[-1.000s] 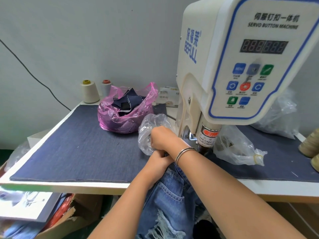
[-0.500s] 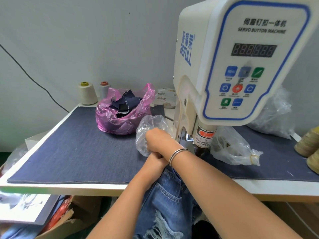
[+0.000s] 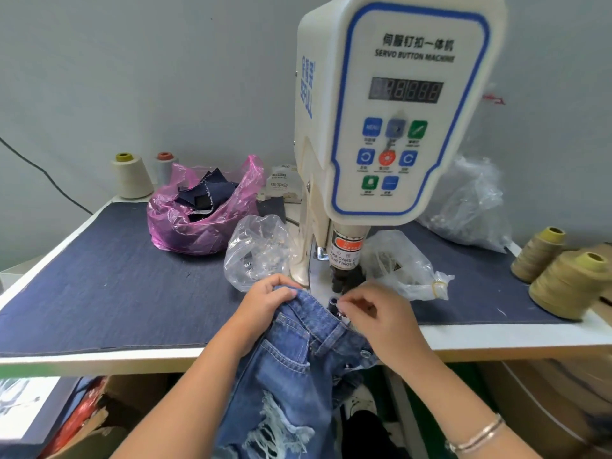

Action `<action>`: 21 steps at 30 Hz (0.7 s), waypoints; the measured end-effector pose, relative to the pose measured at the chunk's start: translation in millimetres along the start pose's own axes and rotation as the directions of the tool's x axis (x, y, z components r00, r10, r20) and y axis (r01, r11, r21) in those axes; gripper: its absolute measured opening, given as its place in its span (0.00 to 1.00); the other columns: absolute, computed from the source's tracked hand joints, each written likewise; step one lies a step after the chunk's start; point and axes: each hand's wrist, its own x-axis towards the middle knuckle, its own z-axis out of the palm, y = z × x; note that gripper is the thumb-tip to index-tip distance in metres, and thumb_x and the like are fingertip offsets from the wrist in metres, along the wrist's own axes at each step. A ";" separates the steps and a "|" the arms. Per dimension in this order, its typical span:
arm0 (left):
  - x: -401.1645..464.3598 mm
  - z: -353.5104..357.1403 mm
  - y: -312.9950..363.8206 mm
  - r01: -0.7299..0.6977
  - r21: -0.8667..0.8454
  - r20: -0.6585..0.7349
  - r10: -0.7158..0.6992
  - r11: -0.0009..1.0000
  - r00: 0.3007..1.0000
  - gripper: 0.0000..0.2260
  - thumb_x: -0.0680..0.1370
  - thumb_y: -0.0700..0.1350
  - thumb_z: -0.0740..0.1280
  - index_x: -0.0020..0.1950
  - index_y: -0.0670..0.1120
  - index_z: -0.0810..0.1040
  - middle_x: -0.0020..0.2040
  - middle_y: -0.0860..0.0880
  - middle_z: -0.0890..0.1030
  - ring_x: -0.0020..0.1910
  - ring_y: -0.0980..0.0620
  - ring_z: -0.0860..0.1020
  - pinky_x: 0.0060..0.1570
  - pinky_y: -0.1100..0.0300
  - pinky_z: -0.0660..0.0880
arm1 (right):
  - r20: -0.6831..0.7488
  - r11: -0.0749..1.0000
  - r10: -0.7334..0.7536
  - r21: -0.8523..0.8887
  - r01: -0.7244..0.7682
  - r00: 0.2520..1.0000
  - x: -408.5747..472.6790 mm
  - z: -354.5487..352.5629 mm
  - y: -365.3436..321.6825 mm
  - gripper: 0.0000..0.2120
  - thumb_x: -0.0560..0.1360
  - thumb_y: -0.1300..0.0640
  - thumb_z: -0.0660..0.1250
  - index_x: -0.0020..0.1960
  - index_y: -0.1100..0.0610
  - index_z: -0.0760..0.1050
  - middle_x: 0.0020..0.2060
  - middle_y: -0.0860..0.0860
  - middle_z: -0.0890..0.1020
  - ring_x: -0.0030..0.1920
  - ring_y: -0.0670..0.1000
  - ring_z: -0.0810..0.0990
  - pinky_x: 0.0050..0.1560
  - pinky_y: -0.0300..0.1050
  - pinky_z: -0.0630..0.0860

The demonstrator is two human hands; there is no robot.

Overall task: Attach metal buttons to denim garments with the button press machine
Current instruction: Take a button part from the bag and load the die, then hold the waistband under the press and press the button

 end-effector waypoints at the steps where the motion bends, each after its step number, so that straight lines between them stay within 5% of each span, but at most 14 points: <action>1: -0.1 0.5 -0.4 0.004 -0.001 -0.002 -0.004 1.000 1.000 0.08 0.77 0.31 0.62 0.43 0.40 0.77 0.33 0.46 0.79 0.31 0.54 0.77 0.34 0.67 0.74 | -0.011 1.000 0.001 -0.025 -0.001 1.000 5.3 -2.5 4.2 0.02 0.72 0.62 0.72 0.41 0.56 0.81 0.37 0.48 0.79 0.38 0.42 0.77 0.40 0.28 0.69; 7: -1.5 1.0 -1.4 0.016 0.008 -0.022 -0.016 1.000 1.000 0.08 0.77 0.33 0.63 0.43 0.42 0.78 0.35 0.46 0.80 0.33 0.52 0.78 0.37 0.62 0.74 | 0.087 0.978 -0.036 -0.203 0.053 0.996 27.6 3.9 8.8 0.14 0.74 0.58 0.70 0.35 0.50 0.67 0.31 0.40 0.69 0.33 0.37 0.70 0.38 0.25 0.66; 13: -0.2 -0.9 -3.0 0.020 0.009 -0.007 -0.020 1.000 1.000 0.07 0.77 0.34 0.63 0.43 0.42 0.79 0.35 0.47 0.81 0.34 0.53 0.79 0.38 0.62 0.75 | 0.138 0.963 -0.085 -0.242 0.116 0.987 30.6 -0.3 13.6 0.08 0.75 0.55 0.70 0.45 0.60 0.80 0.33 0.40 0.69 0.34 0.38 0.70 0.37 0.27 0.66; 21: 0.7 -1.2 -4.0 0.018 -0.003 -0.006 -0.018 1.000 1.000 0.07 0.77 0.34 0.63 0.43 0.42 0.79 0.36 0.46 0.81 0.35 0.51 0.78 0.40 0.59 0.75 | 0.110 0.972 -0.109 -0.197 0.129 0.988 28.1 -0.2 16.7 0.06 0.74 0.57 0.71 0.47 0.61 0.82 0.33 0.39 0.71 0.33 0.35 0.72 0.40 0.24 0.67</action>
